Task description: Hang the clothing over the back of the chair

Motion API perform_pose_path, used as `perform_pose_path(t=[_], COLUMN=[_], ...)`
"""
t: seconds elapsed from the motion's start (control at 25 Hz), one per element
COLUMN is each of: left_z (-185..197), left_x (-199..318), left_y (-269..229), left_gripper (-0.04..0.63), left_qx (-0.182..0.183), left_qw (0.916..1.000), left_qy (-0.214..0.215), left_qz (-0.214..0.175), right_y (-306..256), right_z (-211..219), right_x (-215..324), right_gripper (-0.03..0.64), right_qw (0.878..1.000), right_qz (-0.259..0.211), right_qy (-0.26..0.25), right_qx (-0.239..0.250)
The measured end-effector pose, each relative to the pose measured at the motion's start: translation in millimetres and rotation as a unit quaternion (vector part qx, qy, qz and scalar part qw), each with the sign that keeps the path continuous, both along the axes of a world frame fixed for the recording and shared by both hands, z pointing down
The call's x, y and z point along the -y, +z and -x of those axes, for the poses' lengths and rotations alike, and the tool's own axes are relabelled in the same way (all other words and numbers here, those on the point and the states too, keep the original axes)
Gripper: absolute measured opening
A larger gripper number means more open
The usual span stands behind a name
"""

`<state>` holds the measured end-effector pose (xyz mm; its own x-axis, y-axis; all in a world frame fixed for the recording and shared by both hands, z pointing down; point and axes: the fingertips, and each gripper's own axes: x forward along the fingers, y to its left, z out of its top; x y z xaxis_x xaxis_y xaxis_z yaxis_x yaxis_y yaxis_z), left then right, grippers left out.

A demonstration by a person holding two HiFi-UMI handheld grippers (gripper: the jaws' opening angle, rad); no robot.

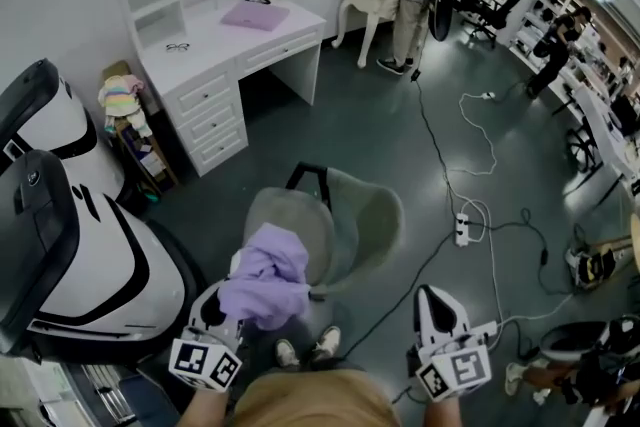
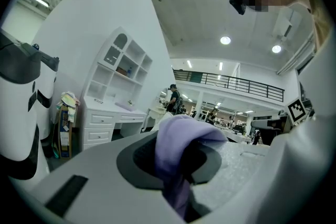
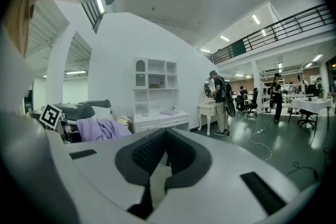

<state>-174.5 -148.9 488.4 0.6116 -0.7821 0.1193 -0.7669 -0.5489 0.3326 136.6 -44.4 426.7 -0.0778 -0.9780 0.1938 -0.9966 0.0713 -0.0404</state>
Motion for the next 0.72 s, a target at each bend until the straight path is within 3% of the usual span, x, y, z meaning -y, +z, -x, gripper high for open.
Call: perform_pose_path(t=[0.4, 0.72], left_z=[-38.5, -47.9], left_x=[35.4, 52.7], left_y=[-42.2, -75.5], left_gripper=[0.049, 0.049], left_qx=[0.02, 0.027], left_qw=[0.9987, 0.9959], left_qy=[-0.004, -0.023], left_qz=[-0.046, -0.083], right_y=[-10.5, -14.7], right_z=[-53.6, -79.7], right_x=[23.8, 37.8], right_gripper=[0.003, 0.005], right_qw=[0.999, 0.997], right_qz=[-0.034, -0.056], right_qy=[0.012, 0.012], right_qx=[0.024, 0.042])
